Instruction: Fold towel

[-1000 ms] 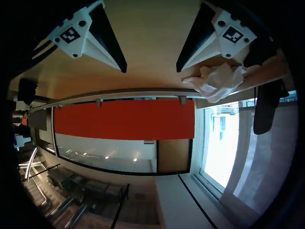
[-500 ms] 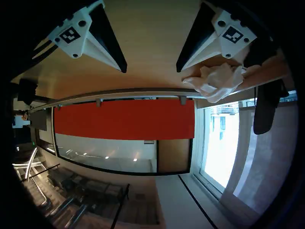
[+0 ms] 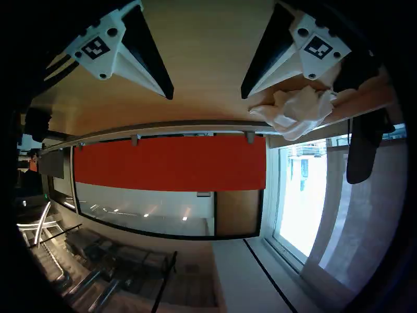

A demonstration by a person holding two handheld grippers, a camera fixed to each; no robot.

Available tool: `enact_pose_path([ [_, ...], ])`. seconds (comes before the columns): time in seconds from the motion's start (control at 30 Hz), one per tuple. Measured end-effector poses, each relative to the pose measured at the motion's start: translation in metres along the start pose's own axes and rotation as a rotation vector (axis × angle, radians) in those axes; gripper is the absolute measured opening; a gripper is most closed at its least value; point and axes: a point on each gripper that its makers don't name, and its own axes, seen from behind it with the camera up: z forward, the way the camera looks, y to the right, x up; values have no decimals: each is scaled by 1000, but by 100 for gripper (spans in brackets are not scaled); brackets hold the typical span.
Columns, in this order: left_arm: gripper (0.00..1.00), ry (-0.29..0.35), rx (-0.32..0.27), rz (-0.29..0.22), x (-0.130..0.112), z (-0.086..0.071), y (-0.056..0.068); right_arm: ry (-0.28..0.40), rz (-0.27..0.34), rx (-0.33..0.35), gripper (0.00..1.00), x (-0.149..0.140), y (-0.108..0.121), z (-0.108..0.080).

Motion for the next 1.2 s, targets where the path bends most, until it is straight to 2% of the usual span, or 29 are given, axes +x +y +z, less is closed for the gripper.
enact_pose_path([
  [0.5,96,0,0,0,-1,0,0,-15,37,-8,99,-24,4,5],
  [0.7,96,0,0,0,0,1,0,-6,28,-21,99,-25,4,5],
  [1.2,96,0,0,0,0,0,0,7,35,-6,99,-23,-2,-5],
])
